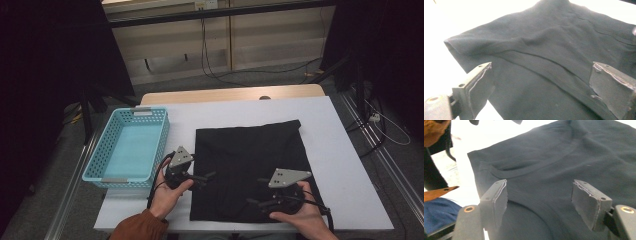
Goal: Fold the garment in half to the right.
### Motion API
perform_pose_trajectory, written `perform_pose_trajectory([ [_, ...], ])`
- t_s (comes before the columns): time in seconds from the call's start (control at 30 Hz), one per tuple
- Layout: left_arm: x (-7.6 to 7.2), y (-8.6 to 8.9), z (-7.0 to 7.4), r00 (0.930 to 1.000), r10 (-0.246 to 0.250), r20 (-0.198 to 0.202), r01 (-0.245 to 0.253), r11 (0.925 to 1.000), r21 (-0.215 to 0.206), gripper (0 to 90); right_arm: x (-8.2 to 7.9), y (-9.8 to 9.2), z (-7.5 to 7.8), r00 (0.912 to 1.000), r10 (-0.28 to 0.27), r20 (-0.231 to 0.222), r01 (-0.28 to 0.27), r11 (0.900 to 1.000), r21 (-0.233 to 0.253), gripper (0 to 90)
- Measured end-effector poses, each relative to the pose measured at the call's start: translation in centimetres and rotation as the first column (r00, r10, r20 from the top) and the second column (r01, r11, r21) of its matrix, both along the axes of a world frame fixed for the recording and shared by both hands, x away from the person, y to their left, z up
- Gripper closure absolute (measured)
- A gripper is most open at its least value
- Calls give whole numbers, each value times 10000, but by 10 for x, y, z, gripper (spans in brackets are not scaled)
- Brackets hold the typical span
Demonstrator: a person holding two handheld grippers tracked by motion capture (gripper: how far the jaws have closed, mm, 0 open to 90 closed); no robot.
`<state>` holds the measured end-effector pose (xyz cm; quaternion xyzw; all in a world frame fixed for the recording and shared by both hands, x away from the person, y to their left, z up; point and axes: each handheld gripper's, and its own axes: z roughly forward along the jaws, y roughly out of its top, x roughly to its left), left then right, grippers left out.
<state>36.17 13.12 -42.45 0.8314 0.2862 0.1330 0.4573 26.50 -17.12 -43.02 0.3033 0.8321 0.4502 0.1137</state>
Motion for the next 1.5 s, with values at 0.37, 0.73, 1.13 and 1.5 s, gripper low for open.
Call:
perform_pose_trajectory([
  [0.37, 33, -9, 2, 9997, 222, 72, -220, 9993, -318, 107, 7, 39, -3, 9943, 1017, -329, -1016, 9948, 42, 363],
  [0.73, 69, -20, 5, 9958, 918, -44, -918, 9958, 49, 59, 13, 70, -14, 9825, 1731, -693, -1762, 9835, -402, 477],
  [1.13, 112, -21, -7, 9759, 2133, -471, -2135, 9769, -7, 78, 6, 82, -24, 9787, 1880, -822, -1951, 9768, -880, 649],
  [1.5, 146, -16, -9, 9551, 2704, -1214, -2697, 9627, 225, 176, 7, 83, -25, 9767, 1984, -824, -2052, 9750, -848, 662],
])
